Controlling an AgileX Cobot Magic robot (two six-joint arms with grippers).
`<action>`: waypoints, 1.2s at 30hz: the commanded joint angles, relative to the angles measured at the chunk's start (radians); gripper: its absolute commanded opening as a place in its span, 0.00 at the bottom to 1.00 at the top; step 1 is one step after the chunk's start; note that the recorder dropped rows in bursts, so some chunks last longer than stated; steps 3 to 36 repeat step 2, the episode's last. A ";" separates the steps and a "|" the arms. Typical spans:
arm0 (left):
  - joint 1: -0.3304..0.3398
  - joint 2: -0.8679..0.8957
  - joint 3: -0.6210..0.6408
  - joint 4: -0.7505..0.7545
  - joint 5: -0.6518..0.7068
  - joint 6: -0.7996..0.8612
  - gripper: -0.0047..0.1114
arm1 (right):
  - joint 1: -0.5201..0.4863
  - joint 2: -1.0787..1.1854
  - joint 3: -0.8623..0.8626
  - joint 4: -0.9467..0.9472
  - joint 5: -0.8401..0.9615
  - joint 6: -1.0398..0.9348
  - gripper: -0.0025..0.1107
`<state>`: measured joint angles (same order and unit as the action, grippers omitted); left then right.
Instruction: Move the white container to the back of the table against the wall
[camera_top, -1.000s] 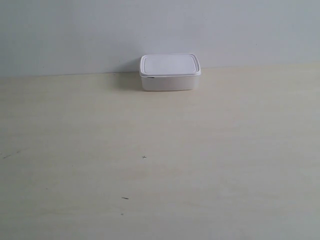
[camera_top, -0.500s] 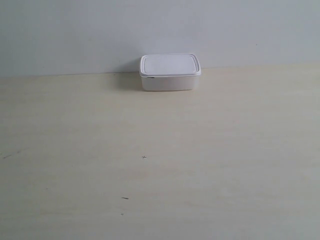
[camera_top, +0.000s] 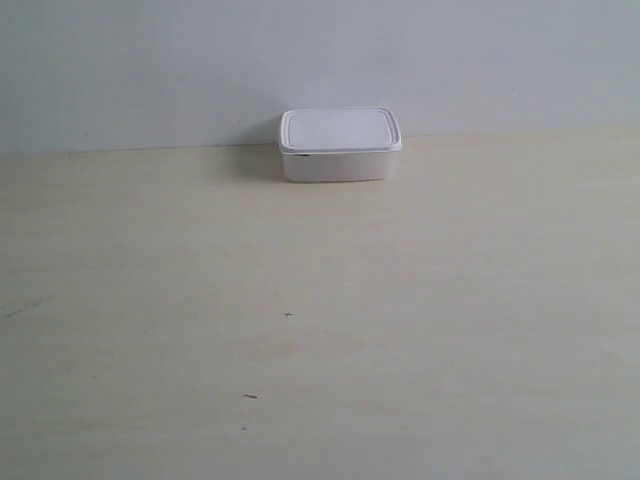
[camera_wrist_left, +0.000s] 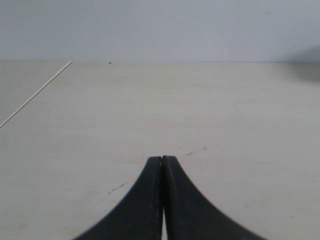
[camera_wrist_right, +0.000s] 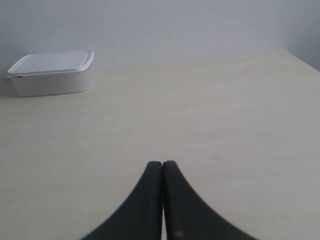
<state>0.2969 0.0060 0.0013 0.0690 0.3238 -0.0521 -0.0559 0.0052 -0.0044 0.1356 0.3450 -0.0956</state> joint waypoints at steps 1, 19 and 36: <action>0.001 -0.006 -0.001 0.006 -0.002 -0.005 0.04 | 0.003 -0.005 0.004 -0.003 -0.002 -0.005 0.02; 0.001 -0.006 -0.001 0.006 -0.002 -0.005 0.04 | 0.003 -0.005 0.004 -0.003 -0.002 -0.005 0.02; 0.001 -0.006 -0.001 0.006 -0.002 -0.005 0.04 | 0.003 -0.005 0.004 -0.003 -0.002 -0.005 0.02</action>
